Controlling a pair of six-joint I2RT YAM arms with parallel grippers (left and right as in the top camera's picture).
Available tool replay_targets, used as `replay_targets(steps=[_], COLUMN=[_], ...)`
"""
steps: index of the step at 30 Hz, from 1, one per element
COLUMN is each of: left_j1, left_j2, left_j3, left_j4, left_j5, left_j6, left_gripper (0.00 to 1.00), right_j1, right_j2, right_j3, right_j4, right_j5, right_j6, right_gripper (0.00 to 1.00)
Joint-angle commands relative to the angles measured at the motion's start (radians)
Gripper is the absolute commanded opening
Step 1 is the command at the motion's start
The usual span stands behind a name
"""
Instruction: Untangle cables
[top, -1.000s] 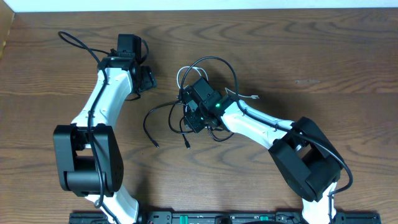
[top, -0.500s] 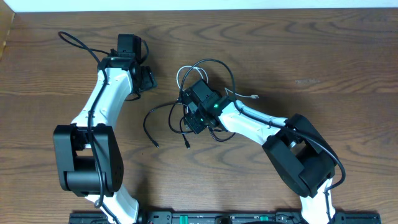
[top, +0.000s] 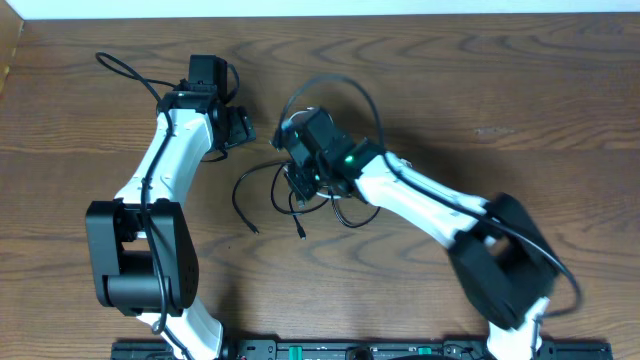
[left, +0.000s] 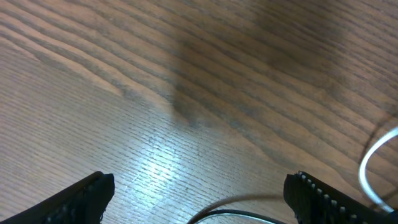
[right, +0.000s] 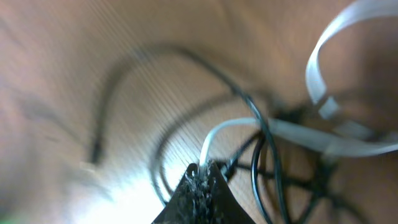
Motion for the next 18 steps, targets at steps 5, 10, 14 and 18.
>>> replay_targets(steps=[5, 10, 14, 18], left_j1=[0.003, 0.003, 0.003, 0.003], left_j2=[0.008, 0.008, 0.008, 0.008], left_j3=[-0.006, -0.006, -0.006, -0.006], left_j4=[0.001, 0.001, 0.001, 0.001], left_j5=[0.015, 0.015, 0.015, 0.015], left_j6=[0.021, 0.024, 0.024, 0.024], left_gripper=[0.93, 0.96, 0.97, 0.97], right_j1=[0.004, 0.004, 0.000, -0.002], right_j2=[-0.285, -0.450, -0.499, -0.486], right_j3=[0.058, 0.058, 0.058, 0.058], right_j4=[0.013, 0.043, 0.046, 0.000], right_j5=[0.095, 0.183, 0.192, 0.191], right_j6=[-0.098, -0.183, -0.209, -0.153], right_gripper=[0.01, 0.01, 0.01, 0.11])
